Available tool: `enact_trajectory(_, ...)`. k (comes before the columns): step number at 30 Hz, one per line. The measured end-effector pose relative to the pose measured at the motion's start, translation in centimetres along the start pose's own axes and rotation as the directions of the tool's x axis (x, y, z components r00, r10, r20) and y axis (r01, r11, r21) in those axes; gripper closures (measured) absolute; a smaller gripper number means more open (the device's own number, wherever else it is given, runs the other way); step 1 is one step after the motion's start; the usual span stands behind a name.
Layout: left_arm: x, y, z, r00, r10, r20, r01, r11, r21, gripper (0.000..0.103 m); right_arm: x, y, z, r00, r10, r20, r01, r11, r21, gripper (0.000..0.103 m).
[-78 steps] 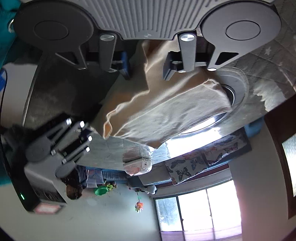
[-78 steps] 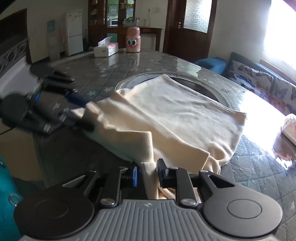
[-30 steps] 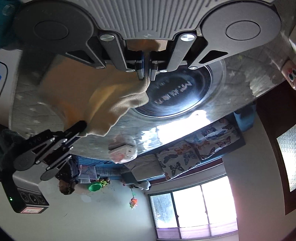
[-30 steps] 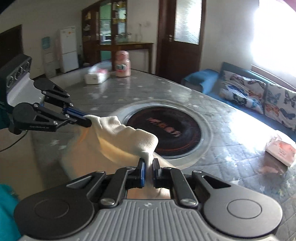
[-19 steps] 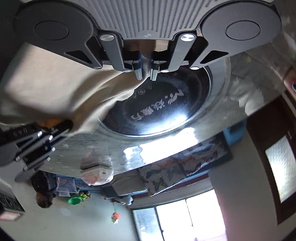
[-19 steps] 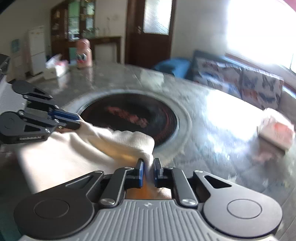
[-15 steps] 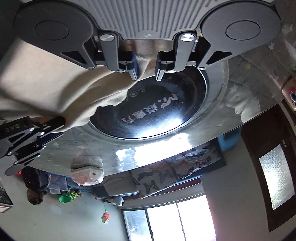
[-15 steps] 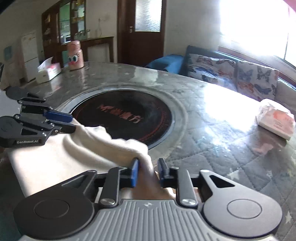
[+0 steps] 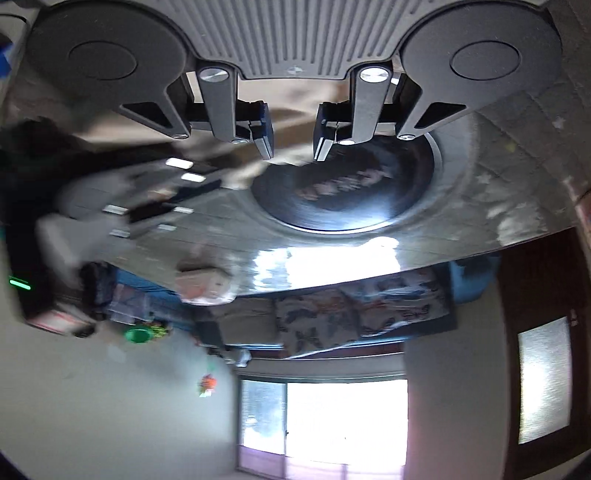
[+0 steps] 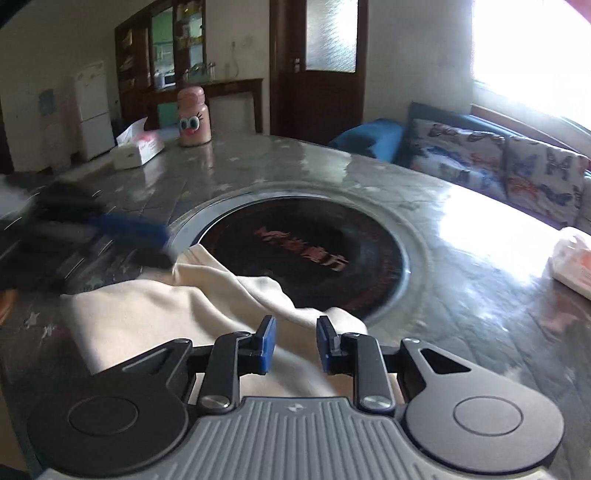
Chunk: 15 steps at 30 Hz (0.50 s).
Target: Fold clothes
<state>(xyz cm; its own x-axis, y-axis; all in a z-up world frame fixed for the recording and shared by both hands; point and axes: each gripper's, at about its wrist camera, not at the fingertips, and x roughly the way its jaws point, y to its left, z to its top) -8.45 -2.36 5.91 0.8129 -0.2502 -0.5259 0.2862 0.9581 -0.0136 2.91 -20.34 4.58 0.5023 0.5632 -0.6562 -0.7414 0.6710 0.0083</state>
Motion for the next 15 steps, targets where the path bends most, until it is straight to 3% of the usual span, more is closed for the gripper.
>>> enact_trajectory(2, -0.2, -1.3, -1.0, 0.999, -0.027, -0.022, 0.028, 0.999, 0.017, 0.077, 1.4, 0.0, 0.3, 1.000, -0.014, -0.022, 0.014, 1.000, 0.003, 0.080)
enact_trajectory(6, 0.4, -1.6, -3.0, 0.997, -0.015, -0.077, 0.015, 1.000, -0.001, 0.077, 3.1, -0.3, 0.2, 0.999, -0.026, -0.048, 0.028, 0.998, 0.050, 0.075)
enact_trajectory(9, -0.8, -0.8, -3.3, 0.999, -0.026, -0.046, 0.023, 0.997, -0.071, 0.076, 2.6, -0.3, 0.6, 0.999, -0.018, -0.048, 0.020, 0.998, 0.056, 0.074)
enact_trajectory(12, -2.2, -0.5, -3.2, 1.000, -0.002, -0.017, 0.001, 0.995, -0.101, 0.073, 1.6, 0.8, 1.9, 0.999, 0.032, -0.040, -0.032, 0.999, -0.002, 0.074)
enact_trajectory(15, -3.3, -0.1, -3.8, 1.000, 0.029, -0.009, -0.030, 0.990, -0.137, 0.073, 1.4, 2.7, 3.7, 0.989, 0.140, -0.051, -0.144, 0.986, -0.081, 0.074)
